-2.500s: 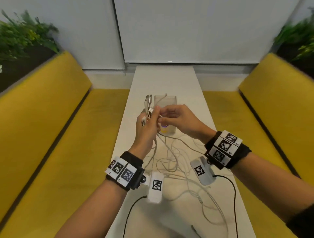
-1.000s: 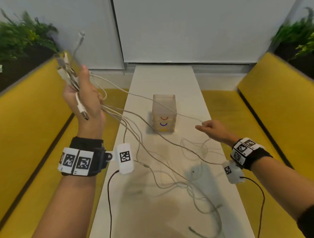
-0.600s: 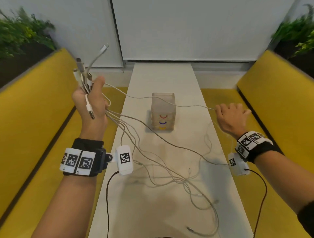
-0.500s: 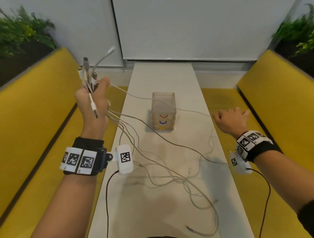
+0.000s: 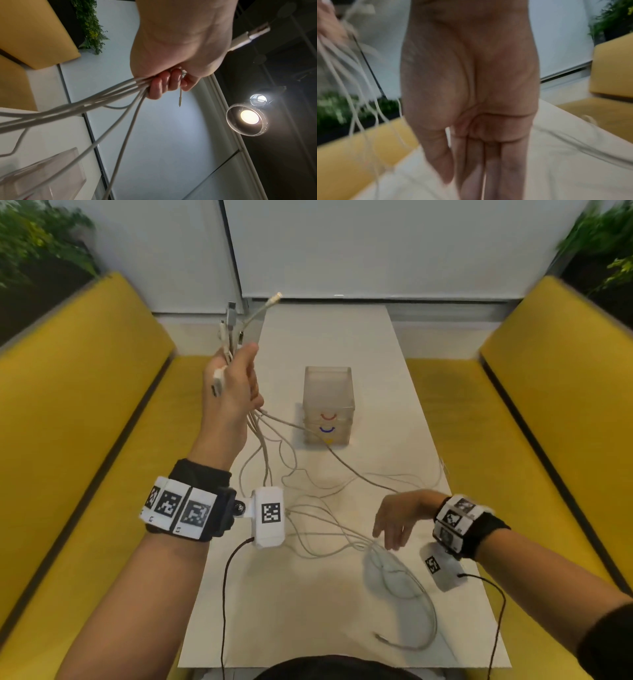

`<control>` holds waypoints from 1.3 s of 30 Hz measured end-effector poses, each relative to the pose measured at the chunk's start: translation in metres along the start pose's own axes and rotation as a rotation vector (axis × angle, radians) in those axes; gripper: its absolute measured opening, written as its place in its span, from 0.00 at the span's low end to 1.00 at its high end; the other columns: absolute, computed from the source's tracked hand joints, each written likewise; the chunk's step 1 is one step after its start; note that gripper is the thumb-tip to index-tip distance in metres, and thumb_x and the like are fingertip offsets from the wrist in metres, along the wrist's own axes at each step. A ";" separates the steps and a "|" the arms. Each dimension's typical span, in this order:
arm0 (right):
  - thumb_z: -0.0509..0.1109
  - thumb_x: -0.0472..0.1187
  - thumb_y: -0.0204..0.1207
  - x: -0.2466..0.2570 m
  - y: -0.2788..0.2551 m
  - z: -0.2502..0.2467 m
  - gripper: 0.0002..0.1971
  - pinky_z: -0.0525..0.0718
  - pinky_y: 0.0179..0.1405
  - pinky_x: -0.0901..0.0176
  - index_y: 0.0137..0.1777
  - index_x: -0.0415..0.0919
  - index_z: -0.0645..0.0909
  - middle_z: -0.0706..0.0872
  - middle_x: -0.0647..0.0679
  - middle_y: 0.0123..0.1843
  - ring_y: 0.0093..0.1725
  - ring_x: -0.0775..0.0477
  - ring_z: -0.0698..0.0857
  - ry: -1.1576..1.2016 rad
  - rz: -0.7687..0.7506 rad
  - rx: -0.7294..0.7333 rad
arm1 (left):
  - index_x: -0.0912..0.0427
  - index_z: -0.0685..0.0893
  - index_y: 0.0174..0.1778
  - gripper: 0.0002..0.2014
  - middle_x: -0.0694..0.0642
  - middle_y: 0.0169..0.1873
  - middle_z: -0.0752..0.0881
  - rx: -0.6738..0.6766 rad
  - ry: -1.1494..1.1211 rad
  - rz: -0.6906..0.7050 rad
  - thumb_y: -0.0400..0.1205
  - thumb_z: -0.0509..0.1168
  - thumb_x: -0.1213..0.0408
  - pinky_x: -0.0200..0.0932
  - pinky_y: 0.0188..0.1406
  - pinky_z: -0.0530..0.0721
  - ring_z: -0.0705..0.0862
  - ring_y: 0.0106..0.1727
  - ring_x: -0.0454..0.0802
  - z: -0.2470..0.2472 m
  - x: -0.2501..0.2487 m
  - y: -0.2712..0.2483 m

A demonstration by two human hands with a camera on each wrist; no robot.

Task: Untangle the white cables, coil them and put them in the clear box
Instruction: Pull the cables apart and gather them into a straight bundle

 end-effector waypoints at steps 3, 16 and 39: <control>0.64 0.35 0.82 -0.029 0.032 0.003 0.13 0.91 0.50 0.51 0.58 0.29 0.85 0.91 0.35 0.54 0.49 0.38 0.92 -0.096 0.071 -0.320 | 0.52 0.67 0.31 0.18 0.46 0.18 0.63 0.022 -0.049 -0.015 0.87 0.62 0.64 0.45 0.26 0.56 0.58 0.23 0.45 0.001 -0.002 -0.001; 0.70 0.55 0.75 -0.073 0.091 0.011 0.27 0.86 0.53 0.51 0.62 0.31 0.81 0.86 0.35 0.60 0.58 0.37 0.86 -0.090 0.192 -0.691 | 0.51 0.67 0.27 0.19 0.46 0.18 0.62 -0.012 -0.101 0.112 0.83 0.63 0.64 0.40 0.20 0.60 0.57 0.22 0.46 -0.019 -0.018 -0.002; 0.68 0.41 0.81 -0.087 0.031 -0.003 0.16 0.74 0.24 0.56 0.31 0.39 0.73 0.76 0.42 0.25 0.21 0.46 0.75 0.485 -0.211 -0.831 | 0.52 0.67 0.36 0.12 0.45 0.21 0.64 -0.057 0.014 0.252 0.82 0.63 0.62 0.37 0.22 0.62 0.60 0.23 0.43 -0.025 -0.045 0.012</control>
Point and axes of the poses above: each hand's wrist, its own y-axis towards the middle knuckle, its own z-axis out of the palm, x = y × z, the point moved 3 cm from there along y, towards the middle knuckle
